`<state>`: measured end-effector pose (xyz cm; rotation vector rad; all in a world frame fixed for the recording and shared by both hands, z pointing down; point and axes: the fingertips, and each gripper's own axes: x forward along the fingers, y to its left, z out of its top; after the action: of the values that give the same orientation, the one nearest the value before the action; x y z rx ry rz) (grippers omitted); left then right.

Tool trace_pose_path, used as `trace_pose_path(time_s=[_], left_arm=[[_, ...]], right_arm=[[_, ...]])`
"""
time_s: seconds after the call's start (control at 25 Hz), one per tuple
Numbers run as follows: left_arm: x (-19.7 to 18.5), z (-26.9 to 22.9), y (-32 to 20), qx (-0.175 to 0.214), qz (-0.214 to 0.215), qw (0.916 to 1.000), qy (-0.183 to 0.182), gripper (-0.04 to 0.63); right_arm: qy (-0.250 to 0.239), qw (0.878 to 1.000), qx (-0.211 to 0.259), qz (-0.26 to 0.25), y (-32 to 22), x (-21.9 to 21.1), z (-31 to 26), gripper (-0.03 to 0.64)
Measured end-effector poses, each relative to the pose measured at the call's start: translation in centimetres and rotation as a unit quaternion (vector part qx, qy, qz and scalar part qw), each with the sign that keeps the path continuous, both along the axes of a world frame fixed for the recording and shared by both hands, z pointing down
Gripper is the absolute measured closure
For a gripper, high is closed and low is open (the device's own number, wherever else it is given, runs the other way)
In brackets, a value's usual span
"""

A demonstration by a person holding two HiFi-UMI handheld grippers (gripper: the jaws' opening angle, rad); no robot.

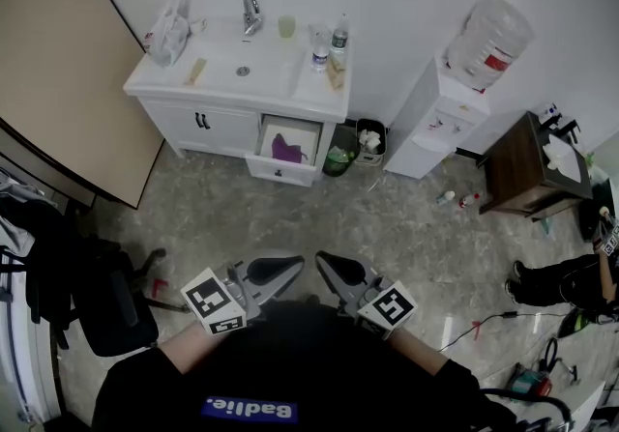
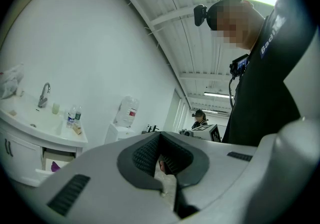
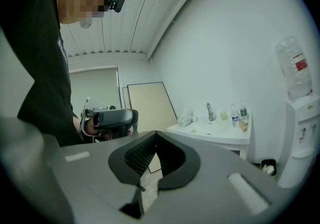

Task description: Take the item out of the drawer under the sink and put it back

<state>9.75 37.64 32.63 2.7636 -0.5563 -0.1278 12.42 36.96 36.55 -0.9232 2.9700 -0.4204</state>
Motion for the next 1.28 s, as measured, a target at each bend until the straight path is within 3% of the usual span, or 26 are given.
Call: trace_pose_path(time_s=[0.4,0.92,1.28], left_arm=[[-0.7,1.3,-5.3,-0.002,-0.029,0.9996,-0.006,0.606],[-9.3,2.9,-23.7,-0.003,0.038,0.9991,0.016,0.606],[-13.2,3.3,-31.4,-0.011,0.055,0.9981,0.025,0.606]], right_arm=[[0.007,1.000,-0.012,0.001,-5.5,0.8,2.0,0.615],[0.062,0.996,-0.030,0.059,-24.9,-7.6,4.8,0.614],[0.085,0.994,-0.042,0.058,-32.4,-12.0,5.8,0.614]])
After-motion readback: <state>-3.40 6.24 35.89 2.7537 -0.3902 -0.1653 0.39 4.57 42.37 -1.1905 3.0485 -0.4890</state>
